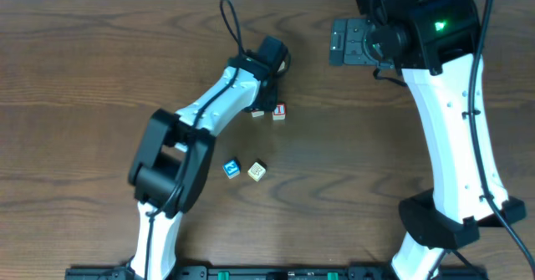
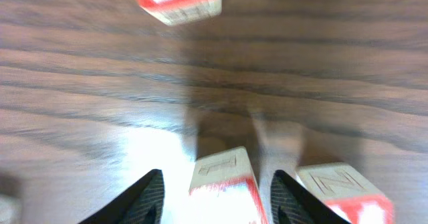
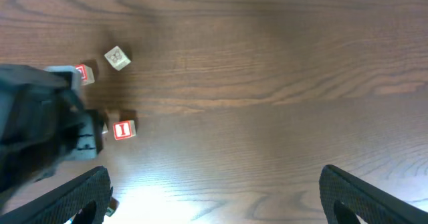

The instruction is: Spell out Ai2

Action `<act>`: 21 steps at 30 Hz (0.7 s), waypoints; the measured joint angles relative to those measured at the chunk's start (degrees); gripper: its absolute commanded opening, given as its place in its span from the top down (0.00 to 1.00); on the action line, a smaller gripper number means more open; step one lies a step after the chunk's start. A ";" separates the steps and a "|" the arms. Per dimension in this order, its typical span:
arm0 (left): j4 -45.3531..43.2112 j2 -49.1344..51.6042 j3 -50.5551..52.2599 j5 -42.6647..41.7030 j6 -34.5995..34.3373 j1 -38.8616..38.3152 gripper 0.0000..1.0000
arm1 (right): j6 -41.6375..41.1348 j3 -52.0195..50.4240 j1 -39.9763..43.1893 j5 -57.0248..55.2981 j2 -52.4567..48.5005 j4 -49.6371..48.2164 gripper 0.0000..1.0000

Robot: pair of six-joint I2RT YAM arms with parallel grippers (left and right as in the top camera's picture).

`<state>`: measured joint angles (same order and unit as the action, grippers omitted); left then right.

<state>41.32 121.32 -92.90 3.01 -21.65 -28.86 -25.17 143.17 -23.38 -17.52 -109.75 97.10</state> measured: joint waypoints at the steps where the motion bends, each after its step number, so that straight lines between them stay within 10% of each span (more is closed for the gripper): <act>1: 0.52 -1.86 0.04 -0.02 0.42 0.17 0.43 | 0.00 0.00 0.00 0.00 0.00 -0.02 0.01; 14: 12.83 -26.47 0.09 3.89 4.46 0.26 0.03 | -0.48 -1.86 0.00 2.69 4.24 0.02 0.01; 21: 17.44 -44.50 0.09 7.41 8.83 0.26 0.05 | -1.81 -10.73 -0.59 2.49 6.29 -0.04 0.01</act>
<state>58.76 76.82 -92.82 10.41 -12.82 -28.60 -26.98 132.44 -23.97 -15.03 -103.46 97.06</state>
